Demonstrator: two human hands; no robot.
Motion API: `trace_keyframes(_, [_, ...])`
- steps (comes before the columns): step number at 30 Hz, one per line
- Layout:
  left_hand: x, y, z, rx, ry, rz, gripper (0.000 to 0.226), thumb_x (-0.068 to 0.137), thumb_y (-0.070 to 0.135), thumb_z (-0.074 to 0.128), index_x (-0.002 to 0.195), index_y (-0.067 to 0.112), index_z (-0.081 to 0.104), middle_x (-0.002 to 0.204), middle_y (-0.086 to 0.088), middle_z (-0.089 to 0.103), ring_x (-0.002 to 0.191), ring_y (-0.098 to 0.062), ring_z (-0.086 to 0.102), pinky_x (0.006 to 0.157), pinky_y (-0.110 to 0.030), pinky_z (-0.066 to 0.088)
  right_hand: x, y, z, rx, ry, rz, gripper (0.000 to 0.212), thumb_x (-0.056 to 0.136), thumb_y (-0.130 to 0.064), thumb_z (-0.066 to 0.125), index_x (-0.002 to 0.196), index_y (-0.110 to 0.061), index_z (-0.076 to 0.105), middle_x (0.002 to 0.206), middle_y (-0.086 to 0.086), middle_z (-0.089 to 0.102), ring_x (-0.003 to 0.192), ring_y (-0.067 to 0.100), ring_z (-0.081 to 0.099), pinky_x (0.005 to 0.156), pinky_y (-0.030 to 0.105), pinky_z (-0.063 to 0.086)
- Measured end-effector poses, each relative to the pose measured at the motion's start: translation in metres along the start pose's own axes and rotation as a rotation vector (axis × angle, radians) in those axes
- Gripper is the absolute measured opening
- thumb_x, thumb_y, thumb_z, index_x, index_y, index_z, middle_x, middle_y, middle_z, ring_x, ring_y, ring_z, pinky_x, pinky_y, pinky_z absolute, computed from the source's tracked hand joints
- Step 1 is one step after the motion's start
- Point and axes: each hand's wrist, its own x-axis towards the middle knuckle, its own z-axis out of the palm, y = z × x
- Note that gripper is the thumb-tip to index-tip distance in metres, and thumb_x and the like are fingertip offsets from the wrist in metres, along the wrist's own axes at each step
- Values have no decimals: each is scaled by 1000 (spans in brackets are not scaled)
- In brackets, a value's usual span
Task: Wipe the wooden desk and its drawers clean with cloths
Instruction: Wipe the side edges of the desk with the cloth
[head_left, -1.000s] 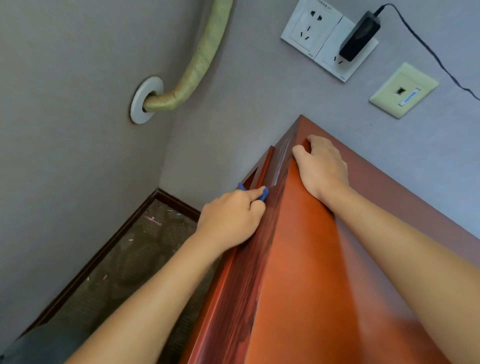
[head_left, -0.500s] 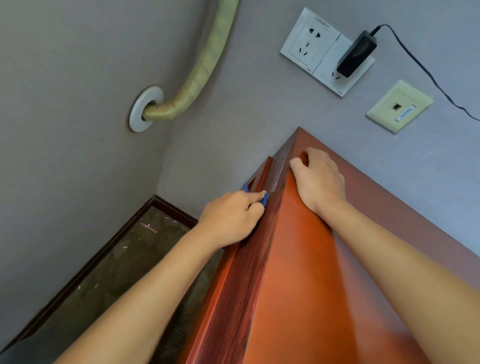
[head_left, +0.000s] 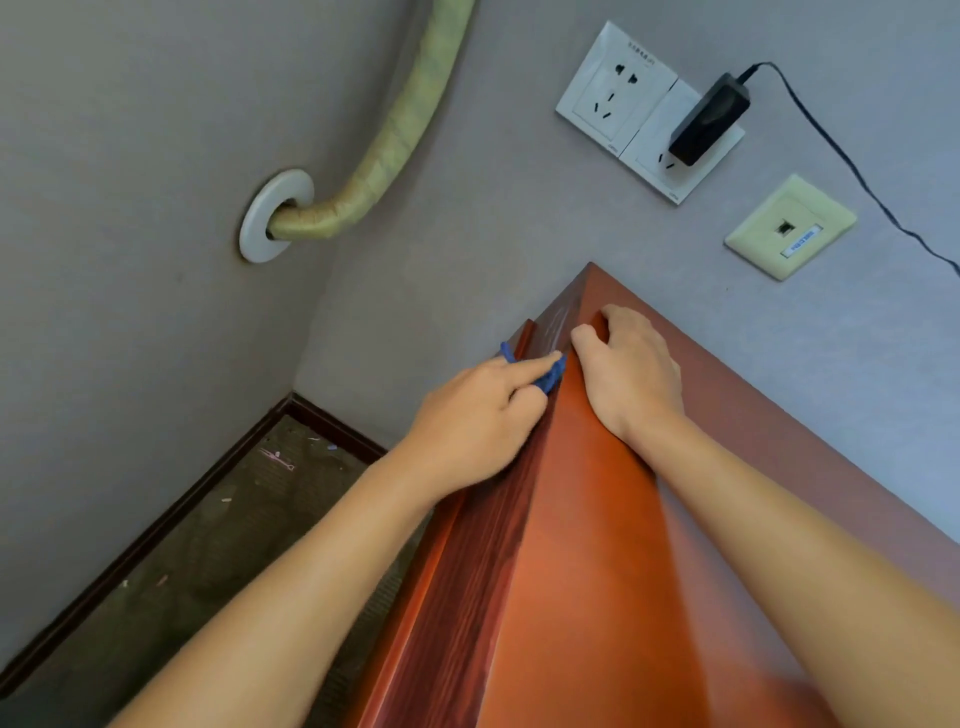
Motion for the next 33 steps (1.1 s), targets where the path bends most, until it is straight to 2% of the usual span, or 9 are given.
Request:
trace_keyframes(4, [33,-26,1,115,-139,-167,47,107,35,36,152,37,51,156,3,52,142,-22,48,113,-38,42,-4,-4,-1,5,-7,8,67,90,-54,30,141,-17,52,147,2,52,134,25,46,111,53,38])
trace_keyframes(7, [38,-21,-2,72,-130,-118,47,107,32,37,151,34,53,149,4,59,135,-20,56,112,-38,45,-4,-6,-1,4,2,18,72,84,-56,23,132,-14,56,139,4,57,128,27,50,107,55,41])
trace_keyframes(12, [33,-16,7,-114,-2,19,60,91,42,32,147,45,54,140,11,64,125,-11,60,109,-40,48,-2,-1,0,-14,-16,-11,64,95,-47,27,145,-15,49,152,3,48,139,25,42,113,53,35])
trace_keyframes(17, [73,-33,2,173,-131,-127,48,107,33,38,154,32,48,155,3,52,136,-23,54,111,-37,45,-1,-1,-1,-28,-10,-27,57,104,-41,32,154,-16,41,160,1,40,147,22,33,120,49,28])
trace_keyframes(22, [70,-24,10,-193,-13,75,52,100,33,36,149,38,54,101,10,68,89,-8,63,85,-29,49,0,1,1,-26,-17,-35,57,106,-41,32,157,-17,35,163,-1,35,150,19,28,123,46,24])
trace_keyframes(26, [113,-52,16,6,-84,-58,52,103,35,34,148,26,57,148,-1,60,134,-21,56,112,-35,44,0,2,1,-29,-14,-38,57,105,-42,32,156,-18,37,161,-2,37,149,18,30,122,46,25])
trace_keyframes(28, [131,-48,12,71,-142,-89,40,109,25,35,126,15,69,131,-12,69,123,-30,62,94,-32,48,1,2,1,-32,-5,-42,57,104,-43,31,155,-19,39,159,-3,40,146,18,33,121,48,28])
trace_keyframes(30, [136,-31,12,-73,-95,-7,35,109,18,36,113,16,71,123,-13,71,115,-28,65,85,-28,46,0,2,3,-36,-8,-48,61,101,-47,27,154,-19,40,156,-3,43,144,17,36,119,48,30])
trace_keyframes(33, [139,-15,17,-358,47,142,49,101,24,36,141,22,63,136,-1,63,123,-11,59,105,-20,41,1,3,5,-21,-6,-58,69,94,-52,20,150,-21,43,152,-3,47,140,17,40,117,49,34])
